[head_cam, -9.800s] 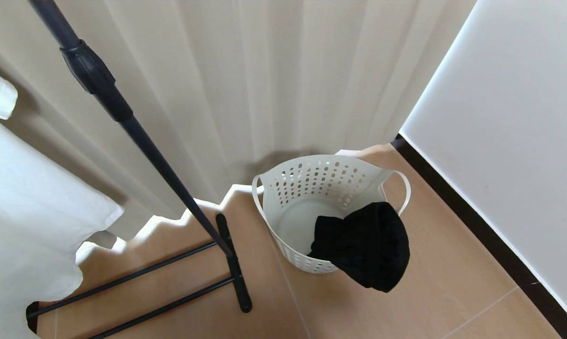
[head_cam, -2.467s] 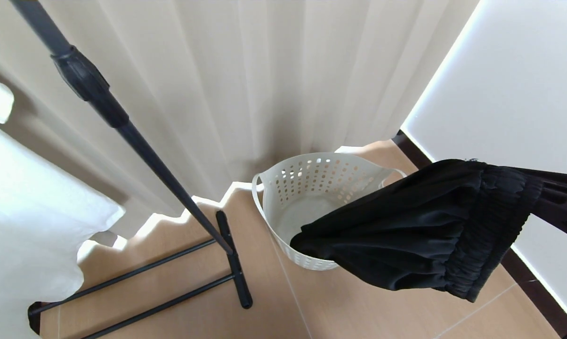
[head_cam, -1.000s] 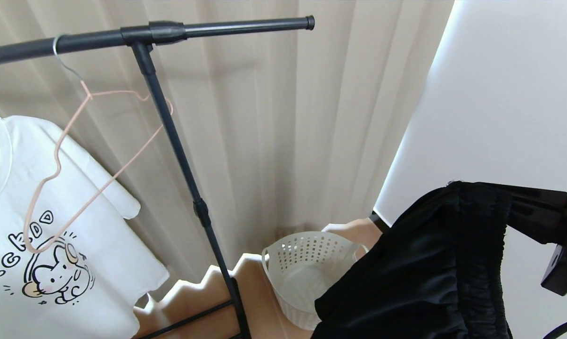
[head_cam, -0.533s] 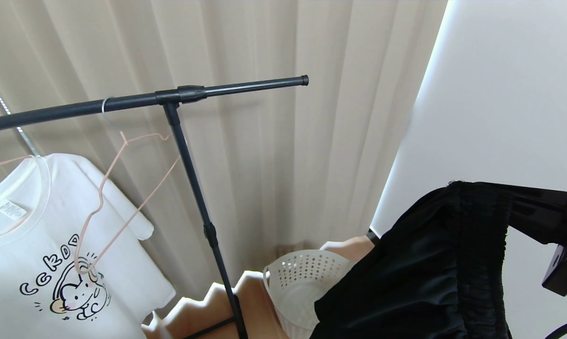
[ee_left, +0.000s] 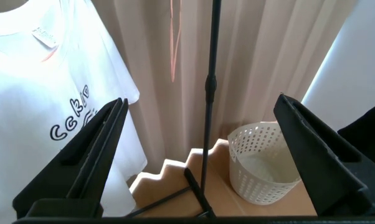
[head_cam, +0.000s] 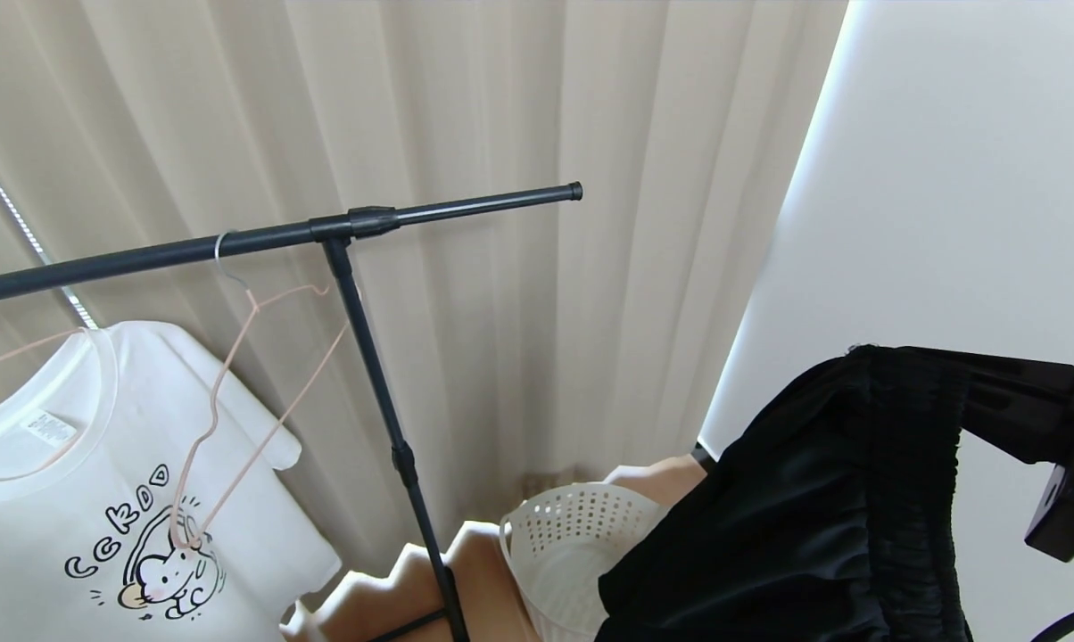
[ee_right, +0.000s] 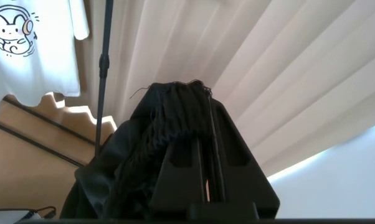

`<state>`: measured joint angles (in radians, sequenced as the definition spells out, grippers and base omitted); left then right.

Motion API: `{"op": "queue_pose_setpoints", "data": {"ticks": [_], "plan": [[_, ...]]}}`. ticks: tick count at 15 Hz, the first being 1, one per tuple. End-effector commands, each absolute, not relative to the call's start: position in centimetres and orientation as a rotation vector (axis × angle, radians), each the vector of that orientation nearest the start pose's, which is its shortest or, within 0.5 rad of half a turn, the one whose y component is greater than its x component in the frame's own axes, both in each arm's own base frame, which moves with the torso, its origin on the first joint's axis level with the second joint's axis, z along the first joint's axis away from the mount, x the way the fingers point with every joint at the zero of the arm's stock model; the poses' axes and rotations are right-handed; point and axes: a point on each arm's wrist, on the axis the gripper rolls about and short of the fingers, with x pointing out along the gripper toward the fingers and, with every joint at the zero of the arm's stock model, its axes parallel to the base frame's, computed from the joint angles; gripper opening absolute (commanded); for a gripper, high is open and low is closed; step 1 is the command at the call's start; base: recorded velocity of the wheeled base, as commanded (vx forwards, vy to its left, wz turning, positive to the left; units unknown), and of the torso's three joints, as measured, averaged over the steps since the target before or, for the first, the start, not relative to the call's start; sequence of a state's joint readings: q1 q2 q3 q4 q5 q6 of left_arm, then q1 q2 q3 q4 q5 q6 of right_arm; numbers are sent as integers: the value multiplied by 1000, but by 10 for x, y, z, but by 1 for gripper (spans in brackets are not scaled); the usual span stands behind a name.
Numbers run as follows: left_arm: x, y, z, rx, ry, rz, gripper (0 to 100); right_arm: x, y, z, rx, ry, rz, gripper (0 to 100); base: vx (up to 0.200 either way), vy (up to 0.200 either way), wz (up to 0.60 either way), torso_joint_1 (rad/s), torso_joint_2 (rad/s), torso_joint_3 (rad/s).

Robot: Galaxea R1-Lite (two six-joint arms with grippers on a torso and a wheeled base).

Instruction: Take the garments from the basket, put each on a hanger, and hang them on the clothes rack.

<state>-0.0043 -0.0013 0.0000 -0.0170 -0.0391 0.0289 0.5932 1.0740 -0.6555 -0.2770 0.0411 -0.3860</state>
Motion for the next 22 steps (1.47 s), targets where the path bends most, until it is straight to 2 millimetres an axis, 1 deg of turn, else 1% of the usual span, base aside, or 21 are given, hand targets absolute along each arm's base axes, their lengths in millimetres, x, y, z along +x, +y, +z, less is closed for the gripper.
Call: {"op": "queue_pose_setpoints", "data": {"ticks": [1, 7, 9, 18, 21, 22], "plan": [[-23, -1, 77, 29, -18, -44, 100, 123, 84, 247, -412, 15, 654, 0, 0, 0, 0, 173, -359, -183], [-23, -1, 77, 29, -17, -43, 100, 123, 84, 245, -414, 23, 655, 0, 0, 0, 0, 162, -345, -180], [-23, -1, 77, 31, -18, -43, 100, 123, 84, 244, -415, 26, 654, 0, 0, 0, 0, 32, -81, -36], [-23, -1, 77, 33, -19, -43, 100, 123, 84, 242, -419, 33, 656, 0, 0, 0, 600, 9, -4, -3], [-23, -1, 77, 29, -19, -43, 100, 130, 82, 240, -421, 49, 627, 0, 0, 0, 0, 0, 0, 0], [-23, -1, 77, 31, -19, -43, 100, 130, 82, 240, -419, 43, 623, 0, -200, 0, 0, 2, 2, 2]]}}
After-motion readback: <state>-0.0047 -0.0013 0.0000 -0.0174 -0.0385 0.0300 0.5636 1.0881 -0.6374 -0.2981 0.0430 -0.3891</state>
